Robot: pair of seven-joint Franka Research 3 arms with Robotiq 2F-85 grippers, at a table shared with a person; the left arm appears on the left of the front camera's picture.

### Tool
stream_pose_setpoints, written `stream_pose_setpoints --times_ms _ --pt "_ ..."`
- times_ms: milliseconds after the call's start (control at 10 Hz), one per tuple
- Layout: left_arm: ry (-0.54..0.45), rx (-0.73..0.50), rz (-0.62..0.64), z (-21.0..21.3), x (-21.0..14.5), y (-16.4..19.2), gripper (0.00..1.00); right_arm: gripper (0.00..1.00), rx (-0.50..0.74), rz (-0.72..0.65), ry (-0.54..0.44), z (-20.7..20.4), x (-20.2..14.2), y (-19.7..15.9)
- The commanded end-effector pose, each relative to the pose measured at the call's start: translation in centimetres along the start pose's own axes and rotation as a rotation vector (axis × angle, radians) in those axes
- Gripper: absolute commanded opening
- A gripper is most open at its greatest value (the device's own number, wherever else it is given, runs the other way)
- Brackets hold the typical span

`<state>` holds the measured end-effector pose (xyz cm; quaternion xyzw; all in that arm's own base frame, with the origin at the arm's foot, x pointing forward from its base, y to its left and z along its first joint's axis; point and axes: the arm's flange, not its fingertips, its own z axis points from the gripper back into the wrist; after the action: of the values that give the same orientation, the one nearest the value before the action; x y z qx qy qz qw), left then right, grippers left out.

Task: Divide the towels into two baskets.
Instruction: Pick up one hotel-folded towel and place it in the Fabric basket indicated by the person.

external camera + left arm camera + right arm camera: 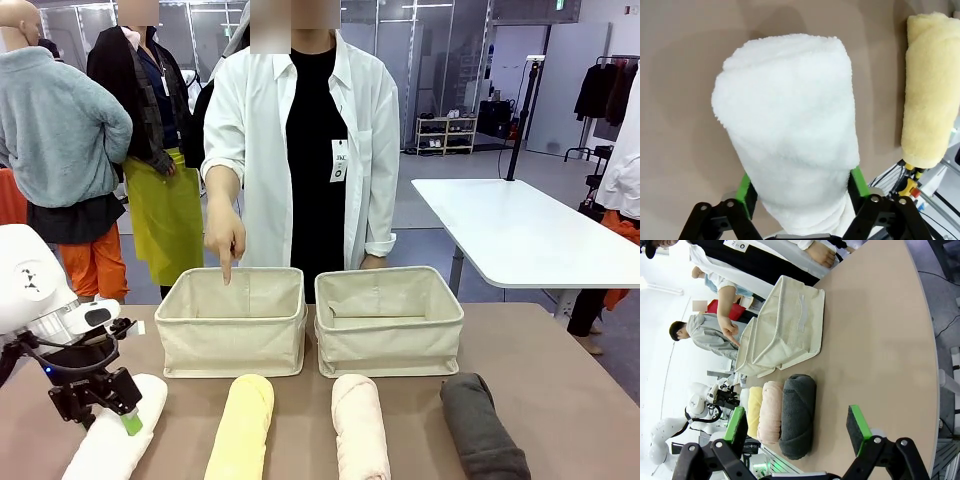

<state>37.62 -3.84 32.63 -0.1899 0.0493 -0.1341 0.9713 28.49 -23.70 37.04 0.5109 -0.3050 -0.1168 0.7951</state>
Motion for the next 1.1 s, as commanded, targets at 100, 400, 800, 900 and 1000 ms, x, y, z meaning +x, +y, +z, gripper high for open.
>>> stream_pose_setpoints --times_ms 100,400,800,900,1000 --pt "-0.060 0.000 0.033 -3.3 -5.4 -1.3 0.64 1.00 0.012 0.010 -0.010 0.1 0.1 0.2" --pt "-0.066 -0.003 0.033 -3.4 -5.5 -1.5 0.55 1.00 0.012 0.010 -0.010 0.1 0.1 0.2" --pt "-0.155 0.029 -0.037 1.0 -5.8 -1.9 0.10 1.00 0.012 0.010 -0.010 0.1 0.1 0.2" --pt "-0.175 0.051 -0.081 3.4 -6.0 -2.2 0.10 1.00 0.012 0.010 -0.010 0.1 0.1 0.2" --pt "-0.218 0.033 -0.111 6.3 -6.2 -2.6 0.10 1.00 0.012 0.010 -0.010 0.1 0.1 0.2"
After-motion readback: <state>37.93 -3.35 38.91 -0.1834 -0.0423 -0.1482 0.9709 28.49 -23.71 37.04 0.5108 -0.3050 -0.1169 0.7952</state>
